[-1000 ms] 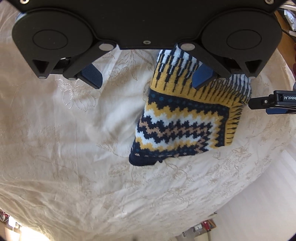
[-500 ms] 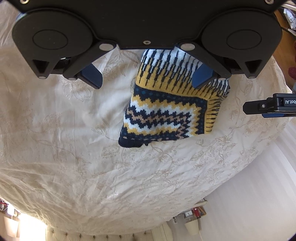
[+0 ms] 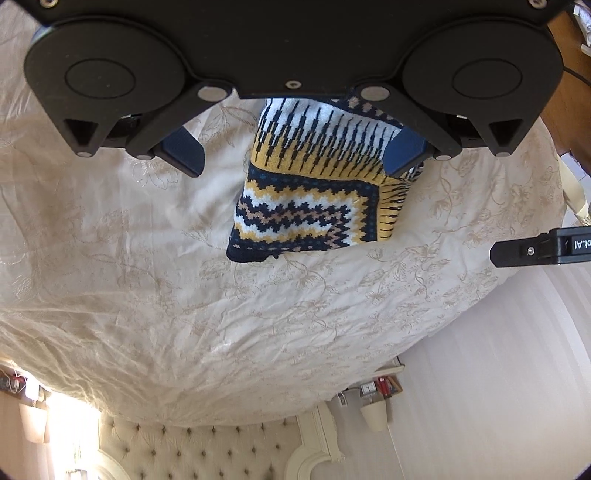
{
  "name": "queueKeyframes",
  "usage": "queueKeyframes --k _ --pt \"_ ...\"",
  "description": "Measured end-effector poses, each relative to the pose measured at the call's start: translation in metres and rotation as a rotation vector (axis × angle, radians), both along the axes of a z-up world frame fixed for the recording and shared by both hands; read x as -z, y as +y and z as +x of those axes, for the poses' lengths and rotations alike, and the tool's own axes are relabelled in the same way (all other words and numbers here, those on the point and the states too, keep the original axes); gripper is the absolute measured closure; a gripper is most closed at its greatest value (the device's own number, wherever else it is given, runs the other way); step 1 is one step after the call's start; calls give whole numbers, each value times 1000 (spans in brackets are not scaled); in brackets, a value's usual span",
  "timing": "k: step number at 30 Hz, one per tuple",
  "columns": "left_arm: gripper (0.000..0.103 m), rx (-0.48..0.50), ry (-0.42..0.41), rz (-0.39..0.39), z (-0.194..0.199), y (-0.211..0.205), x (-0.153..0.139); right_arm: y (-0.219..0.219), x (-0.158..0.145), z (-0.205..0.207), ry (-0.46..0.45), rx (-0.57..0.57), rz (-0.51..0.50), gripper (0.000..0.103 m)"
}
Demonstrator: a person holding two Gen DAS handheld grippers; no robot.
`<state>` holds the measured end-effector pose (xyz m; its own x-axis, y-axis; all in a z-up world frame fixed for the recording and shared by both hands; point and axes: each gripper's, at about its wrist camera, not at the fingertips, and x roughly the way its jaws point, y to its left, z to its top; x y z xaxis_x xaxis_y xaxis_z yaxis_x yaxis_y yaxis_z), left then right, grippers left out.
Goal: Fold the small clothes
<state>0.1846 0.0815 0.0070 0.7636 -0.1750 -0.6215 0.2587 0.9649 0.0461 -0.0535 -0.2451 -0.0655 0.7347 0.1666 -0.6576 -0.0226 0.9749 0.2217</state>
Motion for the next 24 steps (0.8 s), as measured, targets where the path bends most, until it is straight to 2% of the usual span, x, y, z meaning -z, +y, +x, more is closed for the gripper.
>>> queueKeyframes --k 5,8,10,14,20,24 --pt "2 -43 -7 17 -26 2 -8 12 -15 -27 -43 22 -6 0" --pt "2 -68 3 29 -40 3 -9 21 -24 -44 -68 59 -53 1" --pt "2 -69 6 38 -50 3 -9 27 -28 -52 -56 113 -112 1" --pt "2 -65 34 28 -65 5 -7 32 -30 -61 29 207 -209 1" --pt "2 -72 99 23 -83 6 -1 25 -31 -80 76 199 -110 1" --pt "2 -69 144 29 -90 8 4 29 -30 -92 99 208 -105 1"
